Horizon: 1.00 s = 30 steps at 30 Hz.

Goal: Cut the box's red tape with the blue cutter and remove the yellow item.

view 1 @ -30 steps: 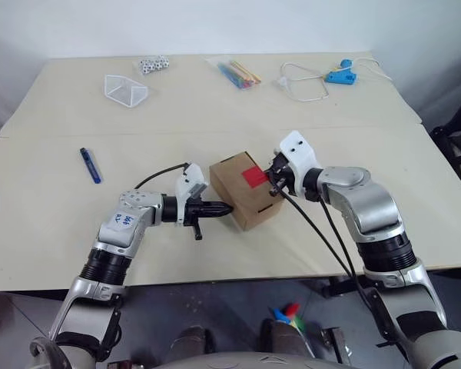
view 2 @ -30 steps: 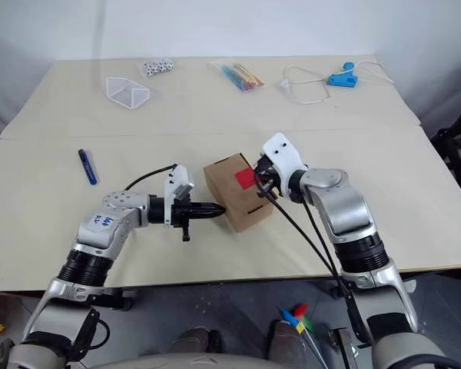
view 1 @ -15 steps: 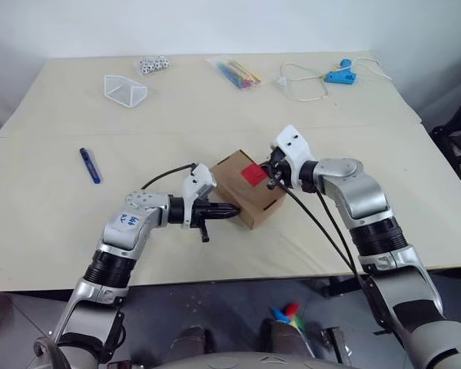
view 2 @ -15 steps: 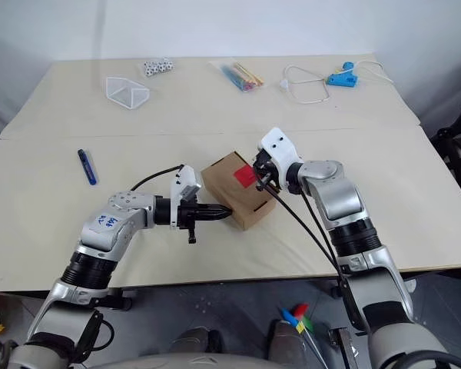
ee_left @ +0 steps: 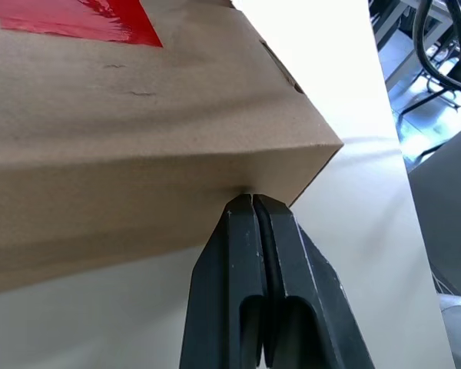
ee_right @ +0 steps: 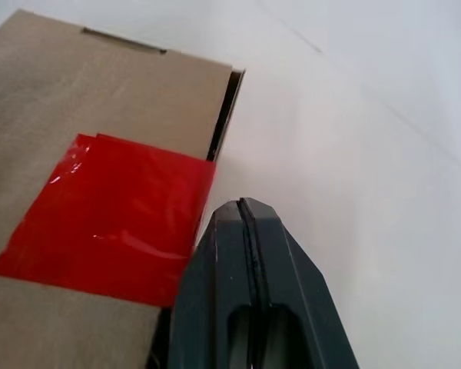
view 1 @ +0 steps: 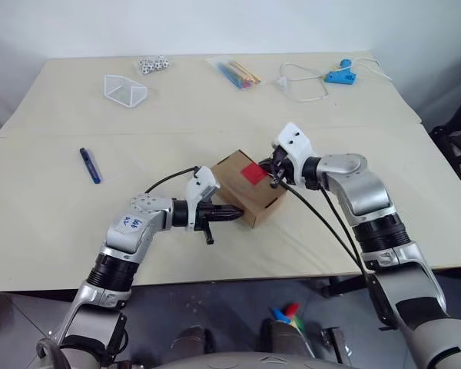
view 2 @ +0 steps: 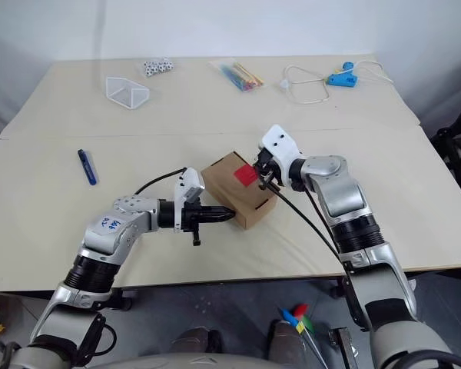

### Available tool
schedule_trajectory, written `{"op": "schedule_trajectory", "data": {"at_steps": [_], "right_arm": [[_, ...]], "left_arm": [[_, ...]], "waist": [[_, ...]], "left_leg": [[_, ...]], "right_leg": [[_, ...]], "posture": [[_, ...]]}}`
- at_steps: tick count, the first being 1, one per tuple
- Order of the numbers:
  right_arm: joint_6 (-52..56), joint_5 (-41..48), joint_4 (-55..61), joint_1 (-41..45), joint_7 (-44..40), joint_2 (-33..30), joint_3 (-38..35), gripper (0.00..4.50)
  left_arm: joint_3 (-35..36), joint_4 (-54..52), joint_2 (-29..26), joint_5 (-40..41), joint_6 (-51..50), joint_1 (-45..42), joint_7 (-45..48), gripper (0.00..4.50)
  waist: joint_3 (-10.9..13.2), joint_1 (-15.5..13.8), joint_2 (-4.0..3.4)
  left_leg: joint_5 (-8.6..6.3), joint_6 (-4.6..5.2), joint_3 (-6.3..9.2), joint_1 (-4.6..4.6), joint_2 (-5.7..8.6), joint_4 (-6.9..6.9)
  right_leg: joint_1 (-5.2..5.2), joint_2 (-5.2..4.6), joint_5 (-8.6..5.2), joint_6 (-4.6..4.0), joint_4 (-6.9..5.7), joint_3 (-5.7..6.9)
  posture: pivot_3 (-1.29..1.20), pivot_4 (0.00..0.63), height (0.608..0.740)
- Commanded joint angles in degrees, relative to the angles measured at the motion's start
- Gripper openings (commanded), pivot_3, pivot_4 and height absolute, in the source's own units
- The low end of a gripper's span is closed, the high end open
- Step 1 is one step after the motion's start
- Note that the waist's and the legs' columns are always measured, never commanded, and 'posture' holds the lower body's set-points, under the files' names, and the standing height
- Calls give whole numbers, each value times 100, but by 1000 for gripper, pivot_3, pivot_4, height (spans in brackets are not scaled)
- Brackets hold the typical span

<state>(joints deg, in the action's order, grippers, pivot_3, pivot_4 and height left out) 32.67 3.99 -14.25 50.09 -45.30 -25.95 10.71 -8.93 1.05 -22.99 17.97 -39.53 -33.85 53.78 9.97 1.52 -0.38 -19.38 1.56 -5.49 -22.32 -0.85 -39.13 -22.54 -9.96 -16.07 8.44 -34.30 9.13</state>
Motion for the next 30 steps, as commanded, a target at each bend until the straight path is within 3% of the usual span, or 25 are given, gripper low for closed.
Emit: {"op": "schedule_trajectory", "data": {"at_steps": [1,7,11,14,25,27,30], "right_arm": [[37,47,373,51,157,-203,-367,0],[737,538,1350,-198,162,-670,-1155,0],[1475,1596,2409,-1206,-550,-1196,-1894,0],[1641,2064,2748,-1828,-903,-1544,-2179,552],[948,2900,3088,-2774,-1536,-1921,-2718,4402],[833,2977,3040,-2811,-1630,-2010,-2796,4500],[606,3044,2853,-2874,-1831,-2168,-2889,4500]], "left_arm": [[98,-144,11,147,48,-24,-23,28],[791,-212,-401,399,-87,65,-165,28],[1394,102,-769,376,192,98,-396,28],[1621,362,-988,227,324,18,-704,581],[2178,122,-1301,152,161,-7,-1698,3969],[2272,-12,-1341,166,66,11,-1868,4475],[2457,-218,-1290,191,-38,24,-2212,4475]], "waist": [[0,-1,0],[0,-2,1],[2,-61,3],[3,-132,4],[7,-165,13],[8,-164,14],[10,-170,18]], "left_leg": [[0,0,0,0,1,0],[0,0,8,-1,-2,0],[0,0,12,0,-2,2],[-2,3,4,0,2,1],[0,5,-1,1,1,-6],[0,4,0,2,1,-6],[0,4,1,2,0,-7]], "right_leg": [[0,0,0,0,0,0],[-2,0,0,0,1,-1],[4,0,0,0,2,3],[5,-1,0,0,11,-3],[8,0,0,0,11,-7],[8,0,0,0,11,-8],[8,0,0,0,10,-8]], "posture": [[0,150,740],[0,150,740],[0,150,740],[0,150,740],[0,150,740],[0,150,740],[0,150,740]]}}
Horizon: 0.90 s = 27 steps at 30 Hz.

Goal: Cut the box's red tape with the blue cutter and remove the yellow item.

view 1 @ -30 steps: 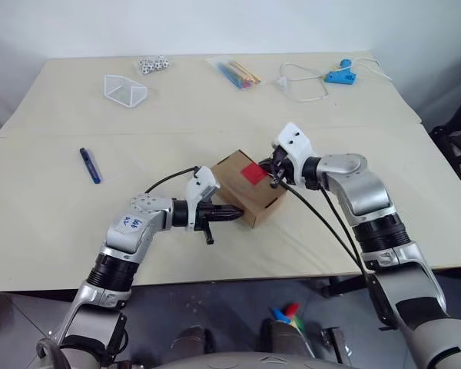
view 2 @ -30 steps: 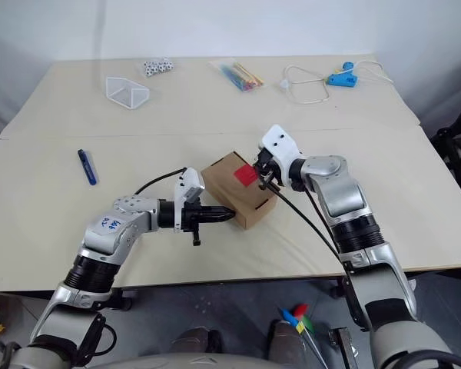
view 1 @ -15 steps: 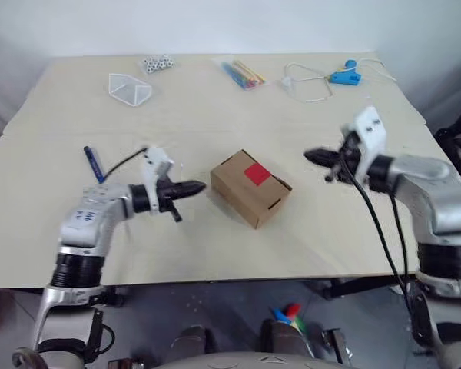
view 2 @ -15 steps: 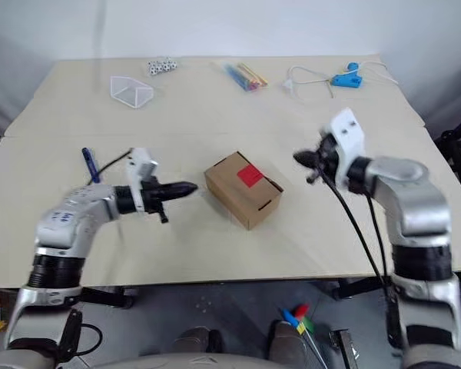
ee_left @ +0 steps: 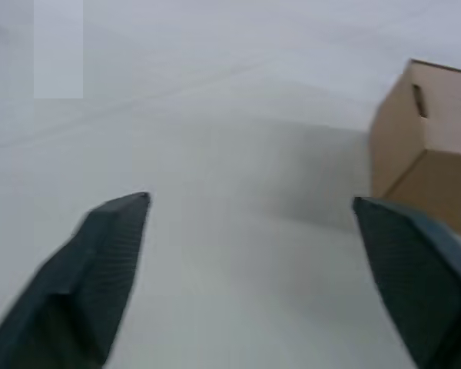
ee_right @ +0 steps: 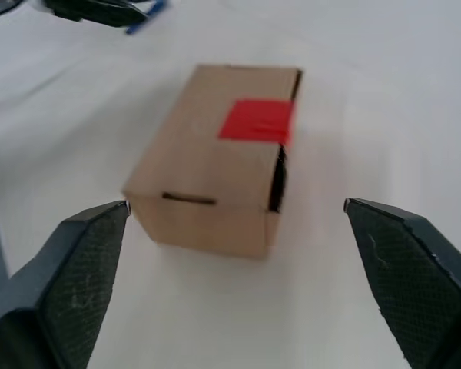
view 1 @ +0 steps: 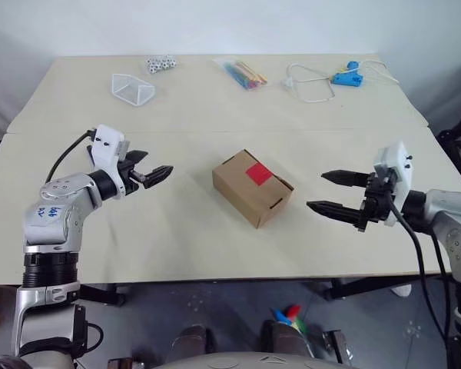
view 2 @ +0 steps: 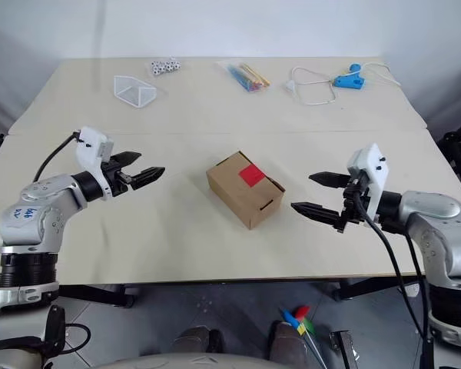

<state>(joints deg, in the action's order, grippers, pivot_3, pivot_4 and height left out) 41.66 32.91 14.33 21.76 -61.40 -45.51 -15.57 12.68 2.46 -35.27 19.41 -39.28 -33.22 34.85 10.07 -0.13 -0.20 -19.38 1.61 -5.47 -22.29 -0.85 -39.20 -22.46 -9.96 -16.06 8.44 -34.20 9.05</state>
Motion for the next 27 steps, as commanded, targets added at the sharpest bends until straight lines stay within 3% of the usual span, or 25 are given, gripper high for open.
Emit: {"op": "schedule_trajectory", "data": {"at_steps": [1,8,15,19,22,27], "right_arm": [[-392,147,-80,-60,-300,-259,-268,4500],[-1210,124,-691,-71,-657,-340,-445,4500],[-1420,315,-729,-71,-736,-413,-573,4500],[-1465,476,-712,80,-847,-430,-542,4500],[-1439,547,-664,290,-859,-396,-412,4500],[-1397,614,-612,635,-873,-382,-197,4500]], "left_arm": [[342,-408,-32,68,-83,-33,-405,4475],[589,-637,111,12,-10,165,-1039,4475],[944,13,332,-658,523,-170,-2620,4475],[1100,762,810,-1163,620,-723,-4156,4475],[1179,1641,901,-1128,-37,-1284,-4553,4475],[1013,2891,898,-1250,227,-1876,-4777,4475]], "waist": [[2,-13,4],[4,-50,11],[4,-118,14],[6,-169,22],[8,-168,31],[9,-129,40]], "left_leg": [[0,0,1,0,0,0],[0,0,-2,1,0,-1],[1,-1,0,3,0,-3],[1,0,2,2,2,-10],[1,0,-1,0,2,-21],[1,0,-3,-2,2,-20]], "right_leg": [[0,0,0,0,0,0],[2,0,0,0,1,0],[3,0,0,0,-1,0],[10,-1,1,1,0,2],[14,0,2,1,-6,7],[8,0,1,1,-11,7]], "posture": [[0,150,740],[0,150,740],[0,150,740],[0,150,740],[0,150,740],[0,150,740]]}}
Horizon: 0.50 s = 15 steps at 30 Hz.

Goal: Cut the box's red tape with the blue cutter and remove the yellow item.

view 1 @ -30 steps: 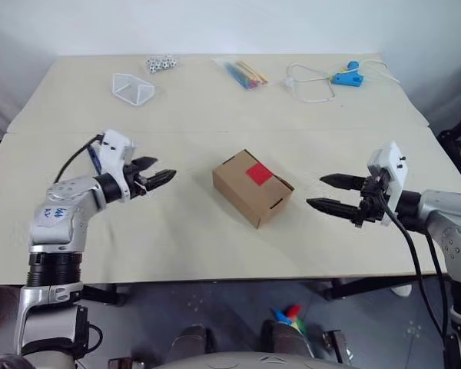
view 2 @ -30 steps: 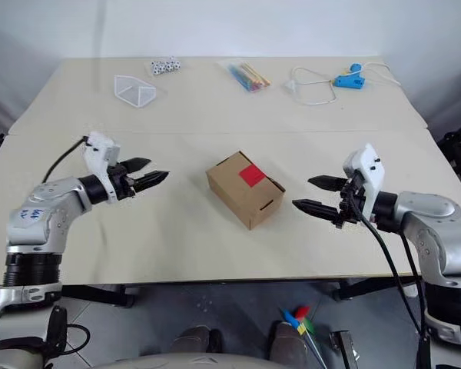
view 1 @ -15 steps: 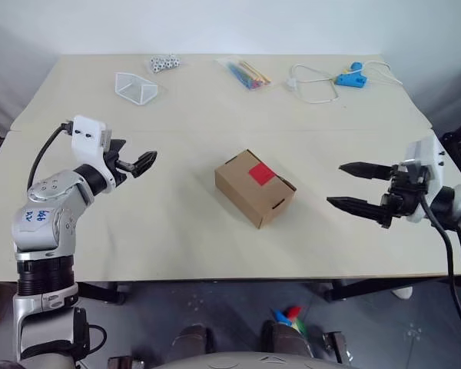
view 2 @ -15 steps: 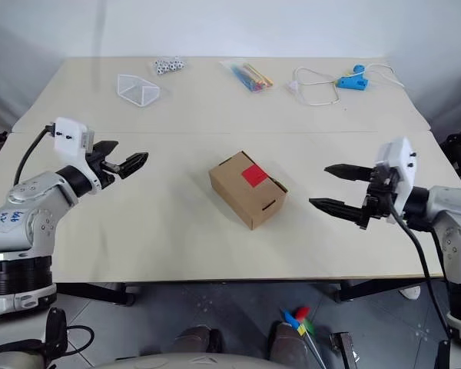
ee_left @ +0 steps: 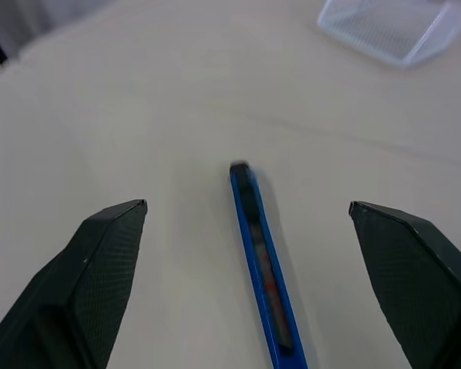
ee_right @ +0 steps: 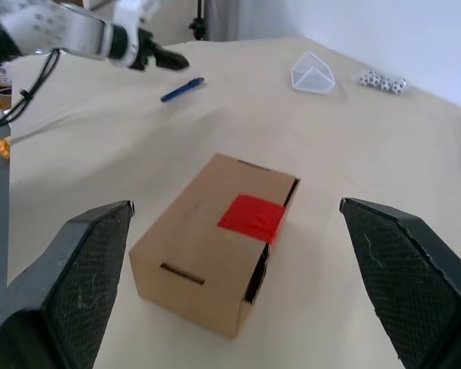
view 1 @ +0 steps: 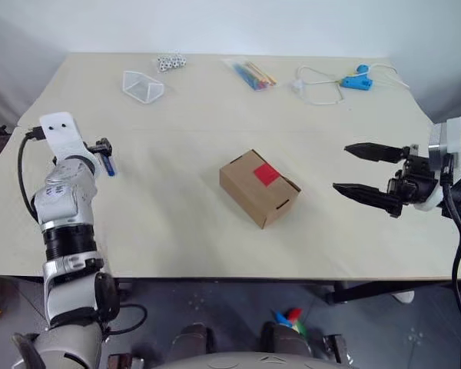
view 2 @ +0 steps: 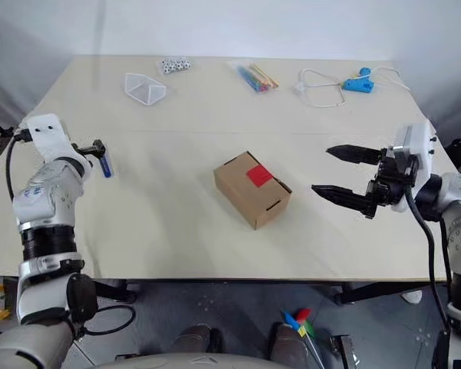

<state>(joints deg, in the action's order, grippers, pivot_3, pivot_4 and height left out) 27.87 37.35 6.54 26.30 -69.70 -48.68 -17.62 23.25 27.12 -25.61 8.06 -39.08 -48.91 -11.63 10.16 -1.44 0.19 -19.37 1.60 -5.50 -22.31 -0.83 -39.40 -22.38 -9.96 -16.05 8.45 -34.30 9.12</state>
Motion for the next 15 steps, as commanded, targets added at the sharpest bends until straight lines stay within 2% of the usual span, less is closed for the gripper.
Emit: {"op": "schedule_trajectory", "data": {"at_steps": [1,6,12,13,15], "right_arm": [[-17,175,161,222,-54,-71,31,4500],[-34,170,112,285,-106,-137,71,4500],[-8,121,74,255,-149,-252,65,4500],[-9,116,66,250,-151,-263,78,4500],[-20,102,48,246,-165,-278,100,4500]], "left_arm": [[-36,616,-75,-112,249,-398,-175,4475],[-74,894,-82,-101,173,-563,-296,4475],[79,667,15,-40,-494,-454,-676,4475],[118,694,22,-14,-548,-460,-697,4085],[119,723,22,0,-651,-453,-677,3580]], "waist": [[2,4,3],[6,8,11],[9,3,17],[8,5,20],[8,8,20]], "left_leg": [[0,0,-2,-1,0,0],[0,0,-4,-1,0,3],[0,0,-3,-2,0,2],[0,0,-2,-2,0,2],[0,0,-3,-1,0,2]], "right_leg": [[0,0,0,0,0,1],[-2,0,0,0,0,1],[-3,0,0,0,0,0],[-3,0,0,0,-1,0],[-2,0,0,0,-1,-1]], "posture": [[0,150,740],[0,150,740],[0,150,740],[0,150,740],[0,150,740]]}}
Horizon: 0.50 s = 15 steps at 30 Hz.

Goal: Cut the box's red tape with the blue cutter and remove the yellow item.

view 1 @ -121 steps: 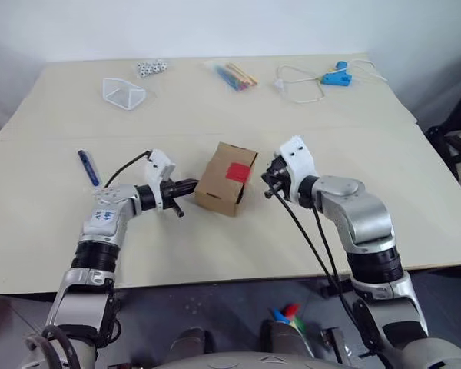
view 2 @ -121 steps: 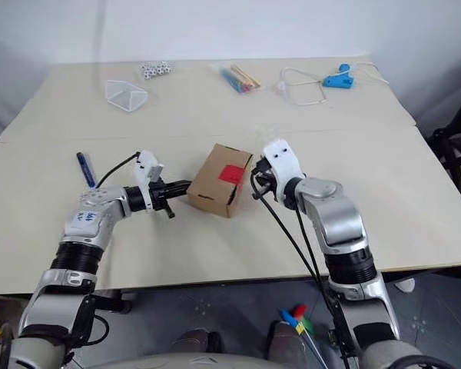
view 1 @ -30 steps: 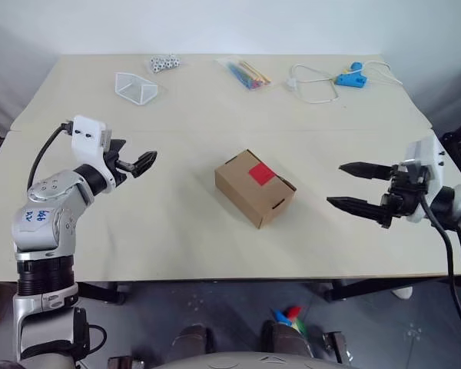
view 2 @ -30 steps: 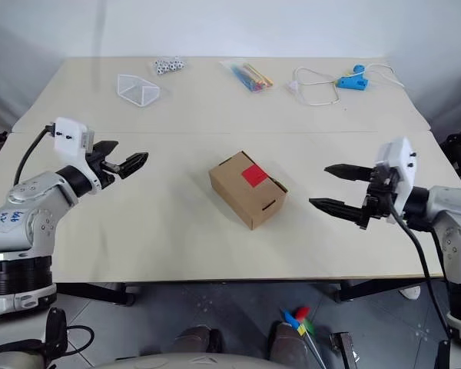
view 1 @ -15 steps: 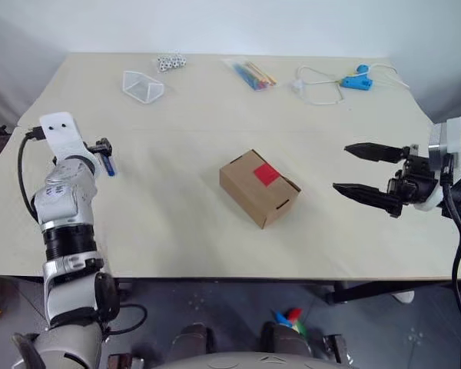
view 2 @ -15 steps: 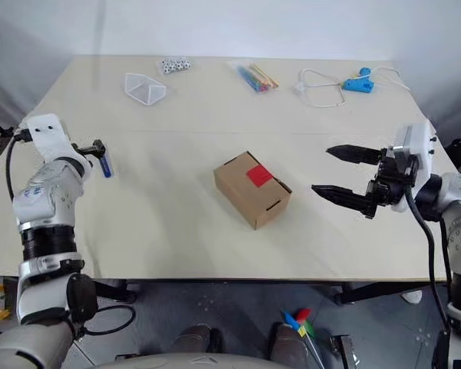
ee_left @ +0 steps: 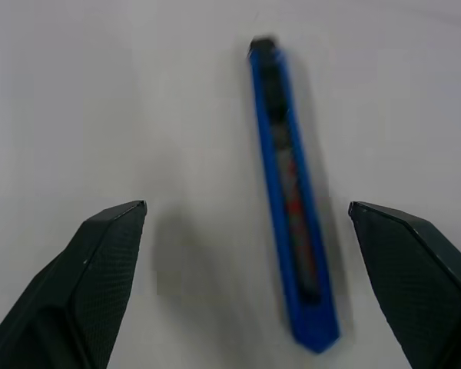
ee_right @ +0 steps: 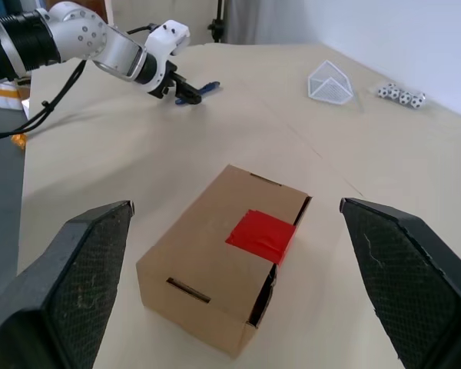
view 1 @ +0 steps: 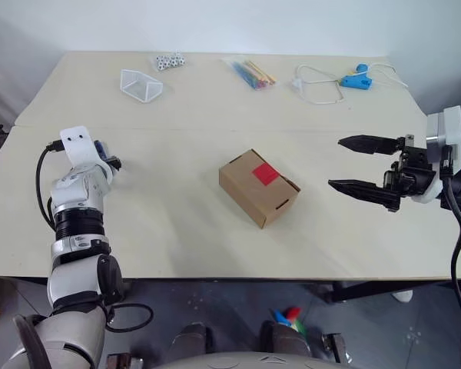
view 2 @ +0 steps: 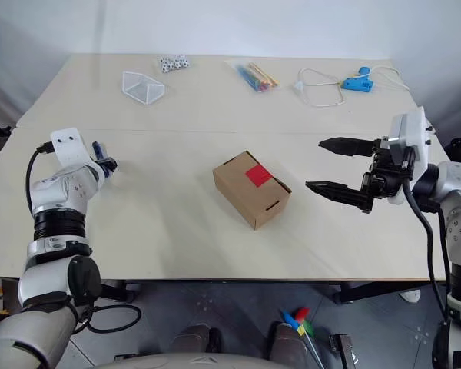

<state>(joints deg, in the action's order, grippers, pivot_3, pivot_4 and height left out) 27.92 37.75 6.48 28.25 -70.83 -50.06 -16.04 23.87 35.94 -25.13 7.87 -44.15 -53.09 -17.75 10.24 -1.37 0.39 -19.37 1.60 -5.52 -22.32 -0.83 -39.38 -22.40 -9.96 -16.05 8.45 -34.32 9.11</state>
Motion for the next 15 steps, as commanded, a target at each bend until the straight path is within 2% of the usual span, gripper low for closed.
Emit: {"op": "schedule_trajectory", "data": {"at_steps": [1,2,14,15], "right_arm": [[-32,54,43,57,-55,-141,-51,4500],[-32,48,32,68,-55,-140,-43,4500],[-49,6,24,51,-70,-157,-48,4500],[-49,1,23,46,-70,-160,-53,4500]], "left_arm": [[28,-182,-25,2,-189,-20,-68,3259],[8,-186,-26,8,-242,-16,-37,2955],[90,-351,48,27,-522,69,-142,2955],[91,-363,41,19,-531,85,-150,2779]], "waist": [[0,1,0],[0,2,0],[0,2,0],[0,2,0]], "left_leg": [[0,0,0,0,0,0],[0,0,0,0,0,0],[0,0,-1,2,0,0],[0,0,-1,2,0,0]], "right_leg": [[0,0,0,0,0,0],[0,0,0,0,0,0],[0,0,0,0,-2,-2],[0,0,0,0,-2,-2]], "posture": [[0,150,740],[0,150,740],[0,150,740],[0,150,740]]}}
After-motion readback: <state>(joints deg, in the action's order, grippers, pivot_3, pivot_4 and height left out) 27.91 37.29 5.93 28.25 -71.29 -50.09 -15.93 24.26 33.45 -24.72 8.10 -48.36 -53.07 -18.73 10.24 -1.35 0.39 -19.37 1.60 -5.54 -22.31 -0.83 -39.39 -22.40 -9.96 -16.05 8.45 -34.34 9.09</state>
